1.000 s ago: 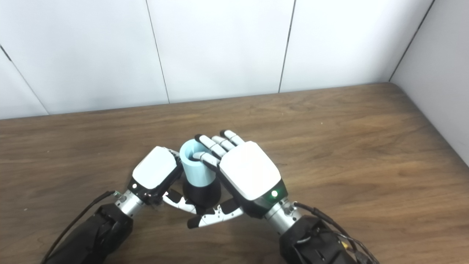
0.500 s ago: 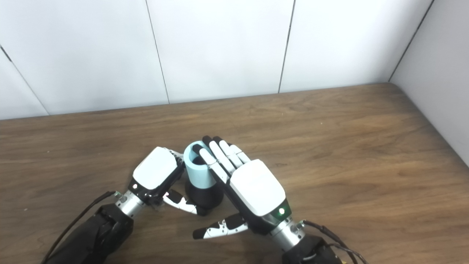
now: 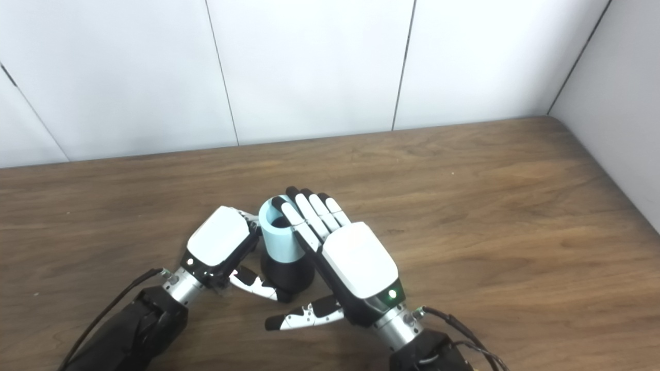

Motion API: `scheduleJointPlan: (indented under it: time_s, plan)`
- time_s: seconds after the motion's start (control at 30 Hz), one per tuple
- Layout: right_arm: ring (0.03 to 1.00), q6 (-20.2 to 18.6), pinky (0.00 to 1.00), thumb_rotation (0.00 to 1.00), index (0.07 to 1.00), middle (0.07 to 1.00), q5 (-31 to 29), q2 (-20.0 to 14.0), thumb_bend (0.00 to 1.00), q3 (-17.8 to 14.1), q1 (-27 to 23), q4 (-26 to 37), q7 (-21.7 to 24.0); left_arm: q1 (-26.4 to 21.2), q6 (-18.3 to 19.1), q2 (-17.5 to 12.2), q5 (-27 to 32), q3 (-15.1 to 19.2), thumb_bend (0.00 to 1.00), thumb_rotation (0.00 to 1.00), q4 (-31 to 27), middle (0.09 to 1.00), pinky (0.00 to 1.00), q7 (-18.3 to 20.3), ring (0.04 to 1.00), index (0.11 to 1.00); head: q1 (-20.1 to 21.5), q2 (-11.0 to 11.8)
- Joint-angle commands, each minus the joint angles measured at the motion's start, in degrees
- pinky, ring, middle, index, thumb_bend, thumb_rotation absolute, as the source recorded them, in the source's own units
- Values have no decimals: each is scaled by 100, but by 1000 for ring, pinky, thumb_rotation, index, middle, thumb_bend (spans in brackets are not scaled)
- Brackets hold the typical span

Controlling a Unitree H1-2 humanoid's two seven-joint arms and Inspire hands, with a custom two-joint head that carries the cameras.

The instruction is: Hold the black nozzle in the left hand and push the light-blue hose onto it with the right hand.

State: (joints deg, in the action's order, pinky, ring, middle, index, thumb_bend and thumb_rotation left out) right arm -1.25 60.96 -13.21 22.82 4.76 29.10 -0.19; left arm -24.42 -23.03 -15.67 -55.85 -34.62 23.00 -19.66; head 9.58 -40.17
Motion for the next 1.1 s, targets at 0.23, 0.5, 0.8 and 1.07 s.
scheduleJointPlan:
  time_s: [0.23,0.5,0.8,1.07]
  plan:
    - [1000,23,1000,716,1000,1000,-565,211,784,-341,139,-191,50,1304,-3,429,-82,-558,524,0,1017,472,183,-132,238,483,13,26]
    - [1000,274,1000,737,1000,1000,-919,316,795,-523,122,-265,-288,1282,0,436,-73,-556,524,0,1048,471,169,-94,223,483,14,47]
    - [1000,1352,1000,793,1000,1000,-1372,333,806,-746,35,-939,-1381,1236,-5,437,-46,-569,522,0,1099,457,194,20,250,489,-6,97]
    - [1000,2040,1000,882,1000,1000,-2215,451,894,-1014,-31,-1715,-1839,1204,-16,443,-79,-549,522,0,1239,460,199,-126,255,488,-27,146]
